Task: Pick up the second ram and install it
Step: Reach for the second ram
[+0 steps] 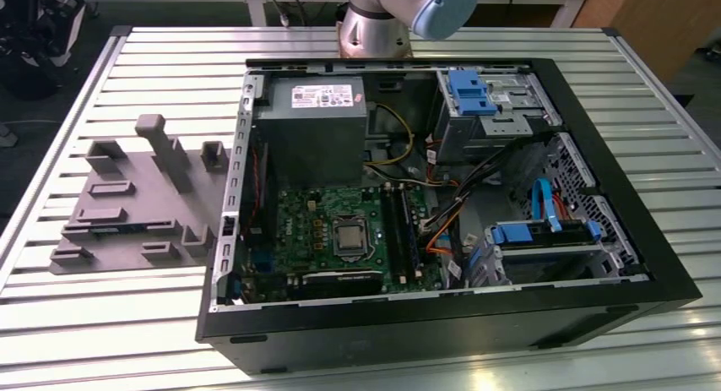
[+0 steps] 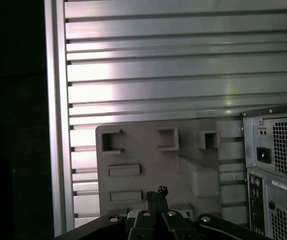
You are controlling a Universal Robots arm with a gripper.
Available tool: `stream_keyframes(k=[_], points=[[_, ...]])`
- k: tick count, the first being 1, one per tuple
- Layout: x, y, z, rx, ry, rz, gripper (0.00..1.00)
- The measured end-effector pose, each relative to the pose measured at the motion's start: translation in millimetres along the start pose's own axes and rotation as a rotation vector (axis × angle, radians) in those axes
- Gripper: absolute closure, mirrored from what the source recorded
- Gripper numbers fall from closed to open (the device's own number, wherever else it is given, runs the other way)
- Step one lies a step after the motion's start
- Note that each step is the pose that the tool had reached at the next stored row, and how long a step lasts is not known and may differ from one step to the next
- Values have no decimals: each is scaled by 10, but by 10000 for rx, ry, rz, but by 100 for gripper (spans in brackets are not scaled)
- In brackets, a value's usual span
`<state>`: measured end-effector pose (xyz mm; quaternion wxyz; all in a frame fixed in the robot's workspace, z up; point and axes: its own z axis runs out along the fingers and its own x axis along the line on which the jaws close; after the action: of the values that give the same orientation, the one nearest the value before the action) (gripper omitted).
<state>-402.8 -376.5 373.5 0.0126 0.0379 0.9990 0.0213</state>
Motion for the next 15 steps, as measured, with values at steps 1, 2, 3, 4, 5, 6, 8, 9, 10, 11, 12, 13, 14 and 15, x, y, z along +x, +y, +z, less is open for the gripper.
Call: stream_keyframes(k=[1,2,3,4,5,6,8,9,10,11,12,13,14,15], points=[[0,-4,0,0,0,0,89],[0,-7,0,0,0,0,89],[0,-10,-1,0,0,0,89],[0,-14,-1,0,0,0,89],[0,-17,-1,0,0,0,89],[-1,-21,-1,0,0,0,89],[-1,-27,-1,0,0,0,89],[-1,-31,-2,0,0,0,89],[-1,-34,-2,0,0,0,89],[-1,-37,-1,0,0,0,89],[-1,-41,-2,0,0,0,89],[-1,-45,-2,0,0,0,89],[-1,-48,-2,0,0,0,89],[-1,-51,-2,0,1,0,89]])
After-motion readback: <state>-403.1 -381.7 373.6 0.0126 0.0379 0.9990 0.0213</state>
